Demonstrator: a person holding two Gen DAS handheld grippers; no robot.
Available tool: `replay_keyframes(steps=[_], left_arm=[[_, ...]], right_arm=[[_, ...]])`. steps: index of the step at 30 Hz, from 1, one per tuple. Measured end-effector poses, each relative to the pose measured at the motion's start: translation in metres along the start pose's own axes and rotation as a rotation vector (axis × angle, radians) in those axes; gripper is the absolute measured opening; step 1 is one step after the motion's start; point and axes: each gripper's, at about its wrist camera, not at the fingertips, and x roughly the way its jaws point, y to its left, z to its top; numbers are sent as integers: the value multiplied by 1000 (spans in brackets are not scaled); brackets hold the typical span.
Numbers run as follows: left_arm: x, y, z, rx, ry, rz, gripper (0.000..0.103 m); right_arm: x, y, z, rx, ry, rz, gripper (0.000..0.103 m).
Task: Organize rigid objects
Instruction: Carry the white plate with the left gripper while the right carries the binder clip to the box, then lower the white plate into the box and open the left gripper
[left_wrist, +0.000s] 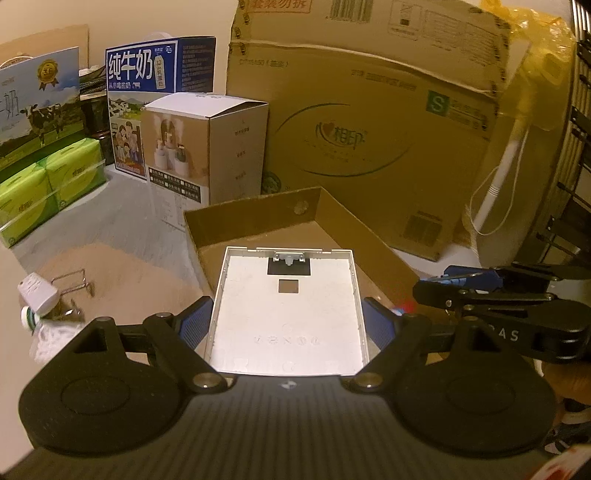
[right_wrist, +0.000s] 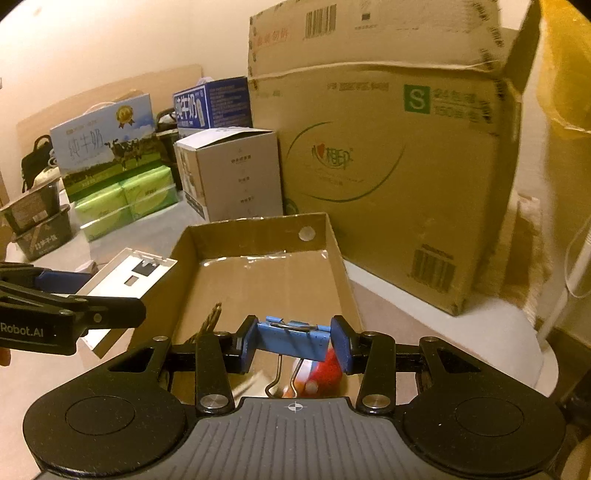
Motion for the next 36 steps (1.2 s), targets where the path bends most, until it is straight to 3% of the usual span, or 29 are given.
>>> replay_keyframes(steps=[8,18,36], left_arm=[[40,9,18,-6,3,16,84],[75,14,29,-3,22,17,85],[32,44,0,-31,-11,92,87]], right_arm=[[39,-14,19,-28,34,23,43],[67,-23,20,-18,70,20,43],[62,-20,23,12,65,36,43]])
